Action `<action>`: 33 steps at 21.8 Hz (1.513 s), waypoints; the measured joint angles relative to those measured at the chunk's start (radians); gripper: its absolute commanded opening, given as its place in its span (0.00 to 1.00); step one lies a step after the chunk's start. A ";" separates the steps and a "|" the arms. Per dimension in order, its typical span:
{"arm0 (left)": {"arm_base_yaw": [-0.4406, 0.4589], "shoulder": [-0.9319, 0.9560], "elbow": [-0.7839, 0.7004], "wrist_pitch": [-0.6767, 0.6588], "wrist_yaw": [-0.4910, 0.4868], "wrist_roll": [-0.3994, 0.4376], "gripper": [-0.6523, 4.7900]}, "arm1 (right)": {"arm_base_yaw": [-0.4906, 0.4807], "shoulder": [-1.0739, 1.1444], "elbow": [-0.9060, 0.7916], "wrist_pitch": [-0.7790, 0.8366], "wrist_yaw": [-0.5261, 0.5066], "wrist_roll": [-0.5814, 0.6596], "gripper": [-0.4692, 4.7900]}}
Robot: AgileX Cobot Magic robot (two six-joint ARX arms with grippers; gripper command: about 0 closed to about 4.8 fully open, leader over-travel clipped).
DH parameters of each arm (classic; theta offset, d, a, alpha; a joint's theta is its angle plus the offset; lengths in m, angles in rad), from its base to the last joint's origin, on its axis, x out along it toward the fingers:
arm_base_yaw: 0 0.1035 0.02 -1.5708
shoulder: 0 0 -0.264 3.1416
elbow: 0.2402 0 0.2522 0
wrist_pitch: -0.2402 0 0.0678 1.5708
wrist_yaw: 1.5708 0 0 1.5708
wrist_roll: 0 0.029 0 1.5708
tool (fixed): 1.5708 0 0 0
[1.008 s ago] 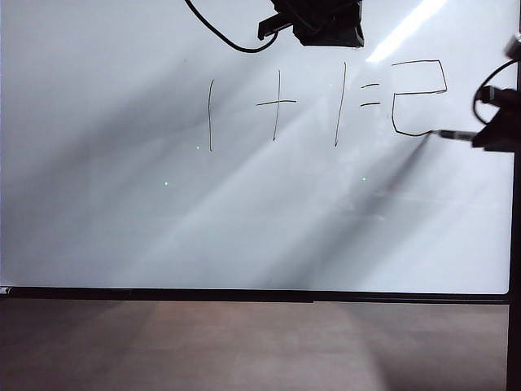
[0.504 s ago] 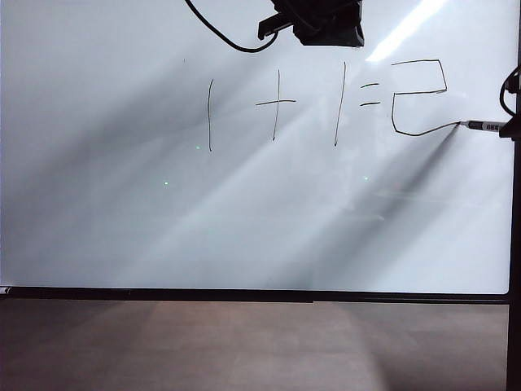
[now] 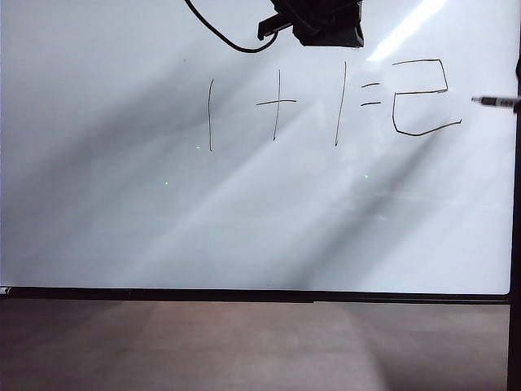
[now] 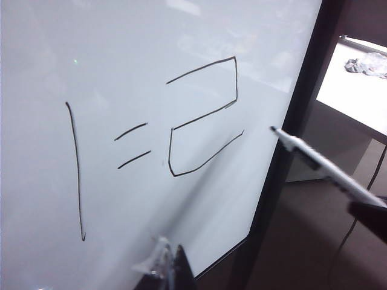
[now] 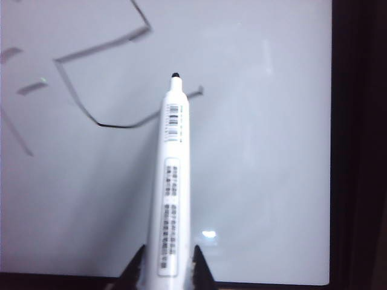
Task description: Reach to the right to find the marker pen, pick it up, and write the answer to the math problem on the whiteboard.
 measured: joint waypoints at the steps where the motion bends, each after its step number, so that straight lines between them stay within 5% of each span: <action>1: 0.000 0.000 0.000 0.000 0.000 0.000 0.11 | 0.000 -0.031 -0.016 -0.001 0.005 0.007 0.08; 7: 0.000 0.000 0.000 0.000 0.000 0.000 0.11 | 0.000 -0.317 -0.115 -0.035 0.023 0.022 0.08; 17: 0.000 0.000 0.000 -0.001 0.000 0.000 0.11 | 0.000 -0.832 -0.229 -0.330 0.083 0.022 0.08; 33: 0.000 0.000 0.000 -0.006 0.000 0.000 0.11 | 0.001 -1.212 -0.402 -0.457 0.087 0.024 0.08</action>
